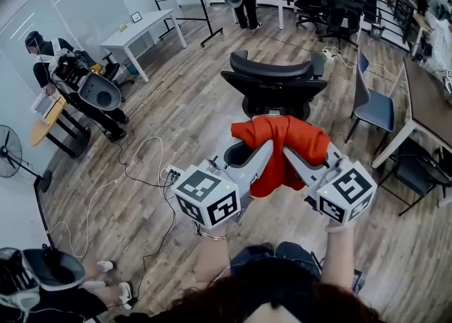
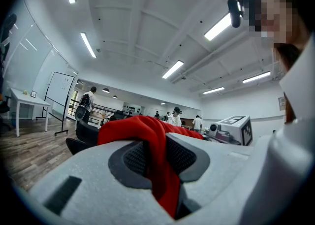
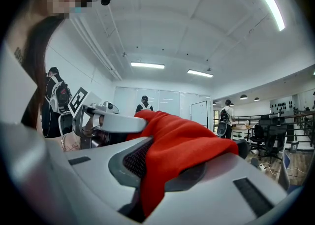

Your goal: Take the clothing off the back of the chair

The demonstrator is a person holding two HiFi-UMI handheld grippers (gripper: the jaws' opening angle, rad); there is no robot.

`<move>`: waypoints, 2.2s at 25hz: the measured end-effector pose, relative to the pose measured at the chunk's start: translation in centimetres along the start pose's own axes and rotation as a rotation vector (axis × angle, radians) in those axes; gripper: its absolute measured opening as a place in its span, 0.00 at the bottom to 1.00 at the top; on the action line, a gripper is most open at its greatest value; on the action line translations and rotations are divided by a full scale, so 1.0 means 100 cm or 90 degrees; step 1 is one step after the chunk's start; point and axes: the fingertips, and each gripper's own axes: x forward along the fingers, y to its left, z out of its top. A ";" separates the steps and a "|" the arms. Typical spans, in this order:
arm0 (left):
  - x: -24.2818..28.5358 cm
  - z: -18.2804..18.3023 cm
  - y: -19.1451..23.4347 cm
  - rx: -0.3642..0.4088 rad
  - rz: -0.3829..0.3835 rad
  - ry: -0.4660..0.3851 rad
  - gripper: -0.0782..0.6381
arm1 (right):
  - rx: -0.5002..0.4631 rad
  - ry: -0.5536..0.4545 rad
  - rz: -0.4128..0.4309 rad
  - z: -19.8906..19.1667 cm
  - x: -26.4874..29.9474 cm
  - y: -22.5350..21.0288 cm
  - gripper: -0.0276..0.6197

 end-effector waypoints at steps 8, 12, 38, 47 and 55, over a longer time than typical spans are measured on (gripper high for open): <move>0.013 0.007 -0.029 -0.004 0.016 -0.008 0.24 | -0.010 -0.008 0.022 0.009 -0.030 -0.005 0.13; 0.017 0.007 -0.047 -0.002 0.022 -0.005 0.24 | -0.024 0.000 0.031 0.010 -0.049 -0.005 0.12; -0.004 0.001 -0.149 0.017 0.059 -0.002 0.24 | 0.003 -0.001 0.045 0.020 -0.148 0.014 0.12; -0.001 -0.005 -0.155 0.014 0.061 0.004 0.24 | 0.016 -0.004 0.046 0.016 -0.156 0.012 0.13; 0.009 -0.005 -0.150 0.017 0.061 0.010 0.24 | 0.023 -0.002 0.045 0.015 -0.150 0.002 0.13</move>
